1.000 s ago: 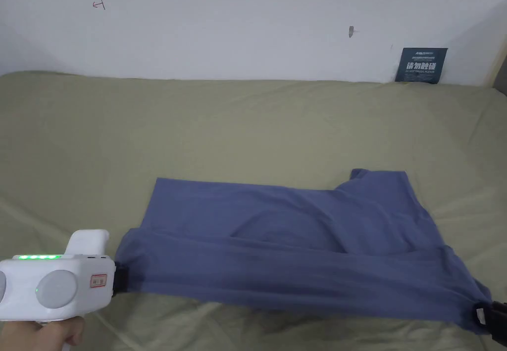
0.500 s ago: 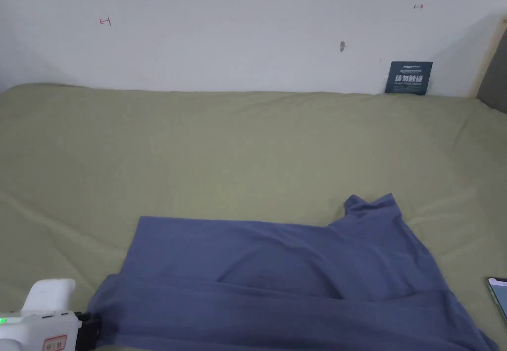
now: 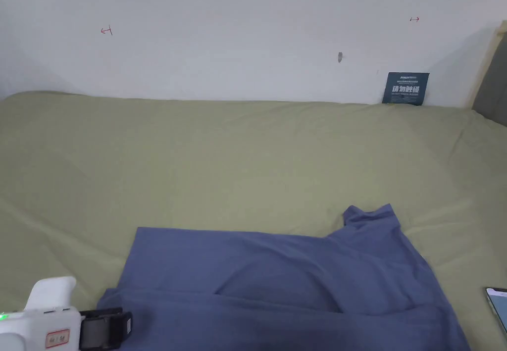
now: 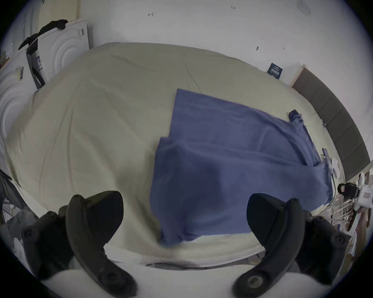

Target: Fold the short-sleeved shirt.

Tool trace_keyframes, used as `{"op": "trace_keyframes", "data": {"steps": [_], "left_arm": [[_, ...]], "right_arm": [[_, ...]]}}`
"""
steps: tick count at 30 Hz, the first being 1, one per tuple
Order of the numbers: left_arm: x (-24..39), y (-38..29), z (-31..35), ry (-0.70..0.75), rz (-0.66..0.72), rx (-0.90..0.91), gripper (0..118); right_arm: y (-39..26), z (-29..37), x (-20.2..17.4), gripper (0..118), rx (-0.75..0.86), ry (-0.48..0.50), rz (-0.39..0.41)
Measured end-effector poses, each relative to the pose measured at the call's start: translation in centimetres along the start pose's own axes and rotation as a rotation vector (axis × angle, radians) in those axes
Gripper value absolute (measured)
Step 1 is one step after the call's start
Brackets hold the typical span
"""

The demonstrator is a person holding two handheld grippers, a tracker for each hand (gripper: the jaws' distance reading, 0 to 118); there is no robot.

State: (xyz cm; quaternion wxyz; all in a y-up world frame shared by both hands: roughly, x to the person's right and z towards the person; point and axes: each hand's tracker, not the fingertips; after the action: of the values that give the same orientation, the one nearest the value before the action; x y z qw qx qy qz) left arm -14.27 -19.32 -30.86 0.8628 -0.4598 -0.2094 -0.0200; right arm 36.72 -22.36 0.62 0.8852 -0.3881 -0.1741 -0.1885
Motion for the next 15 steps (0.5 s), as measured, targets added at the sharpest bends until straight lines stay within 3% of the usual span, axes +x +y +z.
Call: {"op": "trace_keyframes", "data": {"steps": [2, 3, 5, 6, 13, 14, 15], "left_arm": [[0.2, 1.3, -1.6, 0.009, -0.023, 0.023, 112], [0.4, 2.1, -2.1, 0.007, -0.035, 0.03, 100], [1.1, 3.8, -3.9, 0.007, -0.047, 0.041, 28], [2.5, 4.6, -3.4, 0.013, -0.053, 0.051, 0], [3.1, 11.7, -11.0, 0.069, -0.08, 0.047, 0], [2.9, 12.6, -12.2, 0.086, -0.073, 0.05, 11], [2.7, 13.4, -13.2, 0.111, -0.061, 0.045, 45]], "right_arm": [[1.4, -0.6, -0.9, 89, 0.059, 0.011, 0.013], [2.1, -0.9, -1.3, 77, 0.084, 0.007, 0.015], [3.5, -2.1, -2.2, 11, 0.117, -0.003, 0.021], [4.2, -2.7, -2.5, 2, 0.129, -0.007, 0.019], [9.5, -7.3, -3.2, 2, 0.121, 0.007, 0.035], [10.2, -8.0, -3.1, 2, 0.112, 0.004, 0.041], [10.7, -8.6, -2.9, 2, 0.104, -0.002, 0.048]]}}
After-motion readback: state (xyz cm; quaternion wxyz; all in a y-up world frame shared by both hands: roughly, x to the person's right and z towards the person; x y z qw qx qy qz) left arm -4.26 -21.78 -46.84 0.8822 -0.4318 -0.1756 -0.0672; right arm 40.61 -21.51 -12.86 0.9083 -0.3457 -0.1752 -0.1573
